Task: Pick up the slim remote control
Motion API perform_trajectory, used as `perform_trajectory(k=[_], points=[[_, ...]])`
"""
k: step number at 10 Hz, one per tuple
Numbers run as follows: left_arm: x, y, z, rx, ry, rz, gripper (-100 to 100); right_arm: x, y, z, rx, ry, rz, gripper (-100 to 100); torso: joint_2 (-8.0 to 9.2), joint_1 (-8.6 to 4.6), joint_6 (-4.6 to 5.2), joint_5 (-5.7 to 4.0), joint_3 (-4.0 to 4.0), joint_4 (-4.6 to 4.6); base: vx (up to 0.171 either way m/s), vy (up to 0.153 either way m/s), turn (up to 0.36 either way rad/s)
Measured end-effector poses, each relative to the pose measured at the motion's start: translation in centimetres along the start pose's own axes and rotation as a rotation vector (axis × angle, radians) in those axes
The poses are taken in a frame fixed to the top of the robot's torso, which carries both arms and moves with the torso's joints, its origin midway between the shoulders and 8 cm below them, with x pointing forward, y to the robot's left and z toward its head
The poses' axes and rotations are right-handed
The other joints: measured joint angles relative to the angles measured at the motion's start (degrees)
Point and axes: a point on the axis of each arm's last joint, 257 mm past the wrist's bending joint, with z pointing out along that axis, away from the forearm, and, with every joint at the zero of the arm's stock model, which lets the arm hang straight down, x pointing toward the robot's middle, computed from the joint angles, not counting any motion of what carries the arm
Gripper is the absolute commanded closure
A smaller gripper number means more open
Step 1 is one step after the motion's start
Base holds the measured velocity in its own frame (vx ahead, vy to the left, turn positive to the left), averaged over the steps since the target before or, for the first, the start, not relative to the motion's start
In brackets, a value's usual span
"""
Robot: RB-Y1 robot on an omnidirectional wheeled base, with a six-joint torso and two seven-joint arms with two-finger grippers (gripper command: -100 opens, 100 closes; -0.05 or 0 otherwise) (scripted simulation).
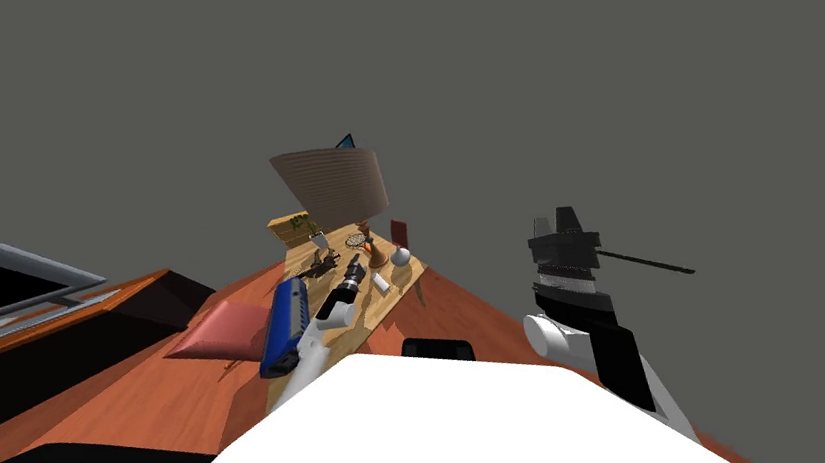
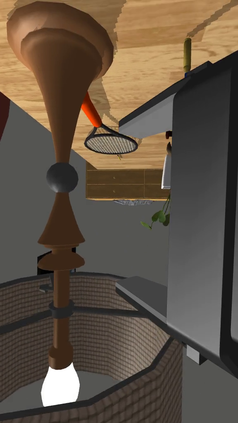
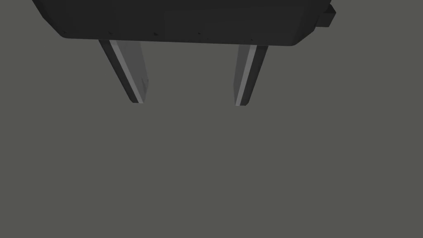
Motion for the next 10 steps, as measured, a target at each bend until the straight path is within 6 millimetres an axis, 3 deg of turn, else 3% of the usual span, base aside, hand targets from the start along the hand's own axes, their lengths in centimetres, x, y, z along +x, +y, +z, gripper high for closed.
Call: perform_trajectory(k=[6, 10], points=[[-3.8, 6.5, 0.7, -0.216, -0.041, 0.034, -100, 0.0, 0.0, 0.0, 0.000, 0.000, 0.000, 0, -0.02, -0.05, 0.04, -0.01, -0.01, 0.00, -0.019, 0.027, -0.125], [-5.6, 10.2, 0.1, -0.345, -0.058, 0.050, -100, 0.0, 0.0, 0.0, 0.000, 0.000, 0.000, 0, -0.05, -0.10, -0.01, -0.02, -0.03, -0.01, -0.010, 0.016, -0.133]])
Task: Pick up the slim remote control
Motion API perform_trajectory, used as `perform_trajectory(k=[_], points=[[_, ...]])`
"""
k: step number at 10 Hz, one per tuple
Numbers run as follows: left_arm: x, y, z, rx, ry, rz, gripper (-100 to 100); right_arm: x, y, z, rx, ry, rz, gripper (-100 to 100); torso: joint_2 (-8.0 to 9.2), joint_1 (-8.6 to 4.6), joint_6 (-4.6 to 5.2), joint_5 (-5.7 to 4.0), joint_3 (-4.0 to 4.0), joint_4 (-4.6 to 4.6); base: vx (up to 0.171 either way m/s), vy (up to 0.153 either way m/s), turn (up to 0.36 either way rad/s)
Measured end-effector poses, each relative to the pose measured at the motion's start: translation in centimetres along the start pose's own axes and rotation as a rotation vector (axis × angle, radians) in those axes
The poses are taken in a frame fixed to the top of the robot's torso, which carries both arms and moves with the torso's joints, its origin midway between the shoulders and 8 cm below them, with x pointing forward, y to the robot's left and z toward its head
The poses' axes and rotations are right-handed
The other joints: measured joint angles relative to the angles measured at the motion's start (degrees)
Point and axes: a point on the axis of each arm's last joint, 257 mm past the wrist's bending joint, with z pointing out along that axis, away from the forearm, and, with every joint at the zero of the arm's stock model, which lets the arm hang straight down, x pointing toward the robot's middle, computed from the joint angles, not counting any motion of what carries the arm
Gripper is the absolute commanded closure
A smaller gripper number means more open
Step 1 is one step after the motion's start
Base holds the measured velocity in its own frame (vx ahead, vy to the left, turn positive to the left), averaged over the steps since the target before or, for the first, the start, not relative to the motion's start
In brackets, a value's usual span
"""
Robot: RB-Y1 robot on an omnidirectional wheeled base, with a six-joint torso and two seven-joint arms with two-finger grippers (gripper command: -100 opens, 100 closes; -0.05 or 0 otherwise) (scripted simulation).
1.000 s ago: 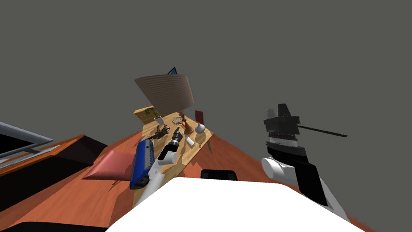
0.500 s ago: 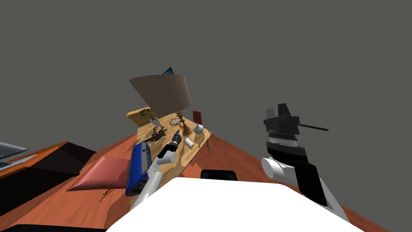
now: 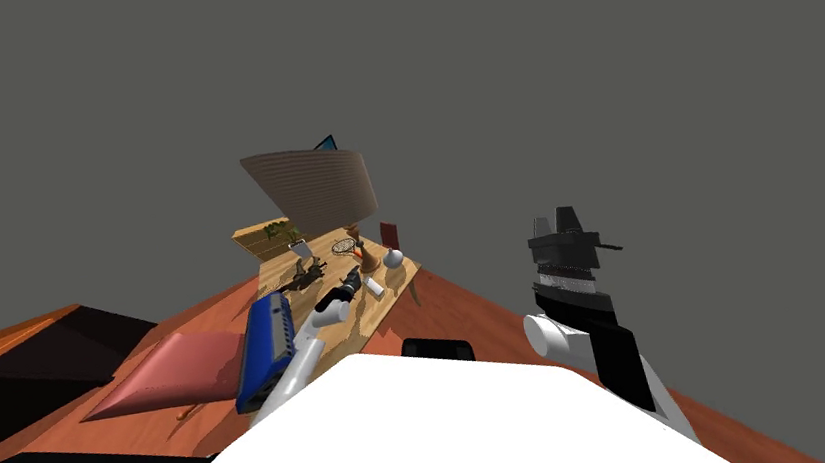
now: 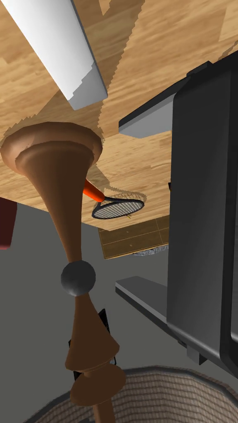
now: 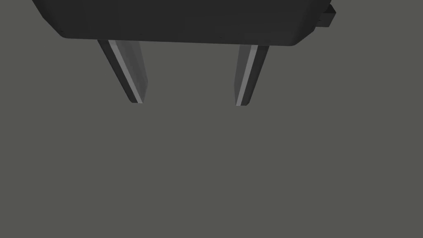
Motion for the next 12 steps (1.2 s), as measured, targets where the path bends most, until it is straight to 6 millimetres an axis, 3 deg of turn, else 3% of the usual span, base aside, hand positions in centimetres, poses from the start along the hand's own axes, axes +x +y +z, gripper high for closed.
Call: perform_trajectory(k=[8, 12], points=[[-4.2, 7.9, 0.1, -0.297, -0.024, 0.030, -100, 0.0, 0.0, 0.0, 0.000, 0.000, 0.000, 0, -0.09, -0.02, 0.03, 0.00, -0.05, -0.02, 0.001, 0.011, -0.133], [-6.4, 12.3, -1.0, -0.458, -0.027, 0.038, -100, 0.0, 0.0, 0.0, 0.000, 0.000, 0.000, 0, -0.12, -0.02, 0.02, 0.00, -0.07, -0.02, 0.015, 0.009, -0.161]])
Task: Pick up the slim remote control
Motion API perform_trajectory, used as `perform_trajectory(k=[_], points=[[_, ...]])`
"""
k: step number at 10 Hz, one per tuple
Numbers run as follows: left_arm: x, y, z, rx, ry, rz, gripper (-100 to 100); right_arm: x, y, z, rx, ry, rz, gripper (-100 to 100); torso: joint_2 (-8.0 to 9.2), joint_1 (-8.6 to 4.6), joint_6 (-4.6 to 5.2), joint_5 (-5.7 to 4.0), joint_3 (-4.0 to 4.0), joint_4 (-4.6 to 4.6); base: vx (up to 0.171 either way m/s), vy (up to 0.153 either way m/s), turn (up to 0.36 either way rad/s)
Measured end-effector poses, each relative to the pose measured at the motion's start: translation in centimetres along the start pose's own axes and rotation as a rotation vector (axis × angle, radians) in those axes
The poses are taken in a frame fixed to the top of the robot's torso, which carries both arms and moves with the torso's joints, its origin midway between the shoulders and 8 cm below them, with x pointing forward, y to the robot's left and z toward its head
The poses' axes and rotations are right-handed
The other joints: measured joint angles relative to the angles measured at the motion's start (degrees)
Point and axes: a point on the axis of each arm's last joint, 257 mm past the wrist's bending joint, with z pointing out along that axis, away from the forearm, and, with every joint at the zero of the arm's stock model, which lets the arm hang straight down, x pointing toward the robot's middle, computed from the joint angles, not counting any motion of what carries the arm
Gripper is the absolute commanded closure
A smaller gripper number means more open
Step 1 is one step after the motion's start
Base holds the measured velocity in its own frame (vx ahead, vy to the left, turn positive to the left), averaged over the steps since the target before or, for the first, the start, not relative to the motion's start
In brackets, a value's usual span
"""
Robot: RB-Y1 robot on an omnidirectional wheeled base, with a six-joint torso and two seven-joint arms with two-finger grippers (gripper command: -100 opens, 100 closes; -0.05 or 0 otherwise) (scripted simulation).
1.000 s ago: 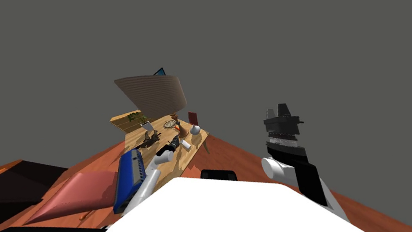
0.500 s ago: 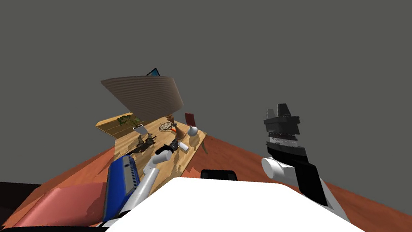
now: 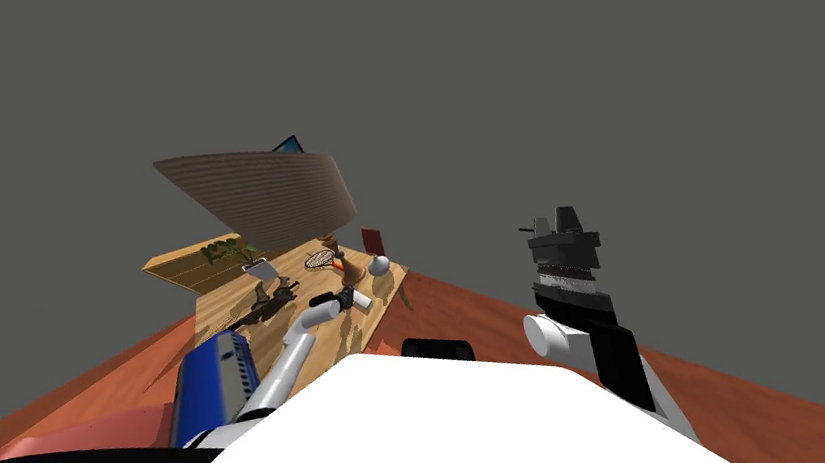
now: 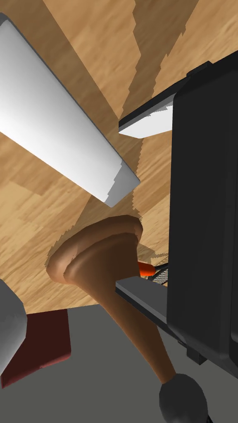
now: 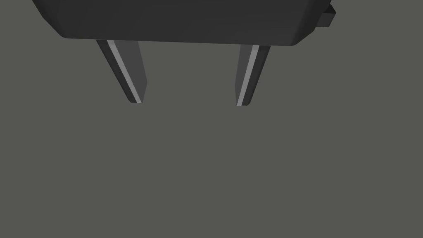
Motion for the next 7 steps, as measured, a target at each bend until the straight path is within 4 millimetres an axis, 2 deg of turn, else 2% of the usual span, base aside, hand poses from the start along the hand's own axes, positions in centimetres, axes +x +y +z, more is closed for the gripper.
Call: perform_trajectory(k=[1, 4, 7], points=[[-0.4, 0.8, 0.2, -0.034, 0.002, 0.003, -100, 0.0, 0.0, 0.0, 0.000, 0.000, 0.000, 0, 0.00, 0.00, -0.04, 0.00, 0.00, 0.00, 0.007, 0.005, 0.009], [-0.8, 3.2, 0.0, -0.115, 0.007, 0.009, -100, 0.0, 0.0, 0.0, 0.000, 0.000, 0.000, 0, 0.02, -0.03, -0.04, -0.01, 0.01, 0.00, 0.015, 0.006, -0.182], [-2.2, 6.1, -0.2, -0.225, 0.016, 0.017, -100, 0.0, 0.0, 0.0, 0.000, 0.000, 0.000, 0, 0.00, 0.00, -0.02, 0.00, 0.00, 0.00, 0.016, 0.014, -0.105]])
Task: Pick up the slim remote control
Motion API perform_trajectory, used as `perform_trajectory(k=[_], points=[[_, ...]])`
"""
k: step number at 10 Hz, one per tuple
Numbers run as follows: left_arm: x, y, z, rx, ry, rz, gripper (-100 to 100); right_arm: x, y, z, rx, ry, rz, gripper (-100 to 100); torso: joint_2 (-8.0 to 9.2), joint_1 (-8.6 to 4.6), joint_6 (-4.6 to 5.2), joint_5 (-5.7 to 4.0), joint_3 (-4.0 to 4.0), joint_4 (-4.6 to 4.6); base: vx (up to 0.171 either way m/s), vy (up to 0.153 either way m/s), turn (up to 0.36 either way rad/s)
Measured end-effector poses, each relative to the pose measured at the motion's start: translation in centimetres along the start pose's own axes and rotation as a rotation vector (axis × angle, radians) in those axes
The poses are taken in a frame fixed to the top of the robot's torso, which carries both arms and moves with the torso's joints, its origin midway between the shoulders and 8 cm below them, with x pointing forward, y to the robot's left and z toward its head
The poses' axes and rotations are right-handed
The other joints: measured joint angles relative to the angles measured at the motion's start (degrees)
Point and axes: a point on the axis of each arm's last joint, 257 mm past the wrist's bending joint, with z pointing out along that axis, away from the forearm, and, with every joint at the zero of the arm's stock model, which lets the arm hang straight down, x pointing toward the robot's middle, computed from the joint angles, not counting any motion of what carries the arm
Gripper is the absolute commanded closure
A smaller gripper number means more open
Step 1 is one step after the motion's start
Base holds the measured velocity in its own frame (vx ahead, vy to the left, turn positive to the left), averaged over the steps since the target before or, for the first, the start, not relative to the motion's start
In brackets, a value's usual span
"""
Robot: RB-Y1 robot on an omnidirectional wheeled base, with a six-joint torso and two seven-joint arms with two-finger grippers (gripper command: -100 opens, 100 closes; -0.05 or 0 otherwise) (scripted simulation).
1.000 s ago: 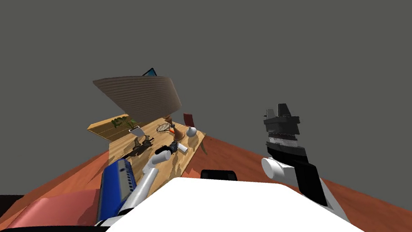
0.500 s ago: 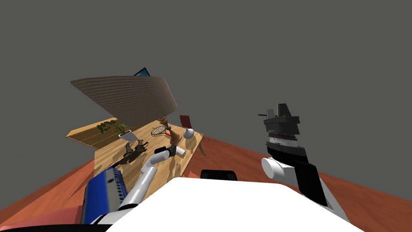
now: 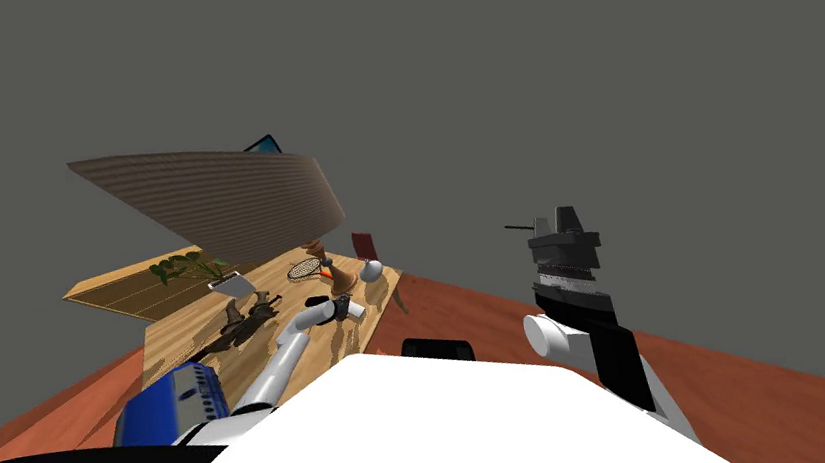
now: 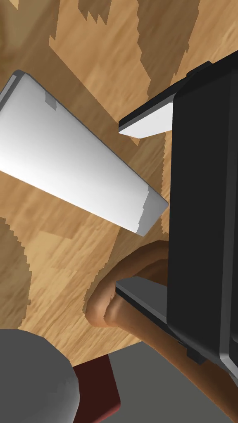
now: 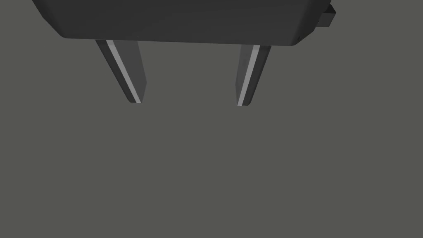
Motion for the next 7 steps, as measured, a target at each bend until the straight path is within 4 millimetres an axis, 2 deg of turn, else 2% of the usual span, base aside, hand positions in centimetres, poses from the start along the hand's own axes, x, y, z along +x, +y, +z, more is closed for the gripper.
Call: perform_trajectory(k=[7], points=[[-2.3, 6.0, -0.5, -0.227, 0.030, 0.019, -100, 0.0, 0.0, 0.0, 0.000, 0.000, 0.000, 0, -0.05, 0.07, -0.01, 0.01, -0.03, -0.01, 0.022, 0.023, -0.131]])
